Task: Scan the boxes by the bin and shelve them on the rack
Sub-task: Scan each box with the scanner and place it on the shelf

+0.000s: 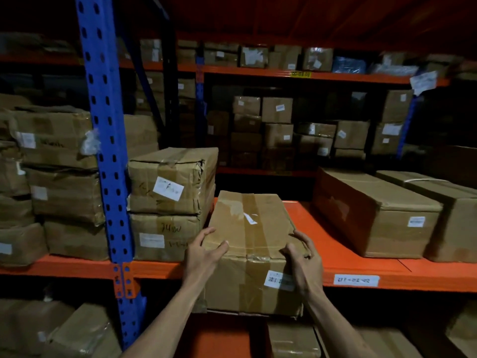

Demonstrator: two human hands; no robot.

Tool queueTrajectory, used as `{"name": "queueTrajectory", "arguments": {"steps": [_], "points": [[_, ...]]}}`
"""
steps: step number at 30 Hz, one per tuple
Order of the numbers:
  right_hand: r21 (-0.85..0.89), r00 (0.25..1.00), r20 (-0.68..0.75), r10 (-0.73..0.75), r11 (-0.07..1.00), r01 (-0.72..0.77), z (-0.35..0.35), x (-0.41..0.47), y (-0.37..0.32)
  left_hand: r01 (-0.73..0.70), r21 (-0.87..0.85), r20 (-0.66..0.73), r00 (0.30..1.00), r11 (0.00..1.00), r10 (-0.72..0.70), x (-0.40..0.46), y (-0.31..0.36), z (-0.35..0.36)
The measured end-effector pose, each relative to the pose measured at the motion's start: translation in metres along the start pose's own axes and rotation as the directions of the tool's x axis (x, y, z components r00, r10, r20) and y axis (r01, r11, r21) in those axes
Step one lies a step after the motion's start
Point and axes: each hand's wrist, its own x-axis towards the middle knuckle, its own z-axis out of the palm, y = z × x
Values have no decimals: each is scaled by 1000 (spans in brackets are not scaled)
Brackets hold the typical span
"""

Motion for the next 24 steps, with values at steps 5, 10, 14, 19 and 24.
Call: {"name": "queueTrajectory", "arguments": {"steps": [5,10,14,19,24], "points": [[-40,997,60,39,999,-36,32,34,29,46,122,-20,999,991,-44,46,-22,-1],[-165,984,158,77,985,-51,37,61,29,-89,493,-8,994,866,106,70,-20,7],[-686,921,249,-299,617,386,21,66,43,-574,768,317,724,282,612,62,-23,8],[-621,563,659,-498,61,781,9,46,83,-717,697,624,585,-30,518,62,-61,-9],[-642,571,694,-440,-17,767,16,65,88,-713,702,632,614,-12,473,79,-62,-4]]}}
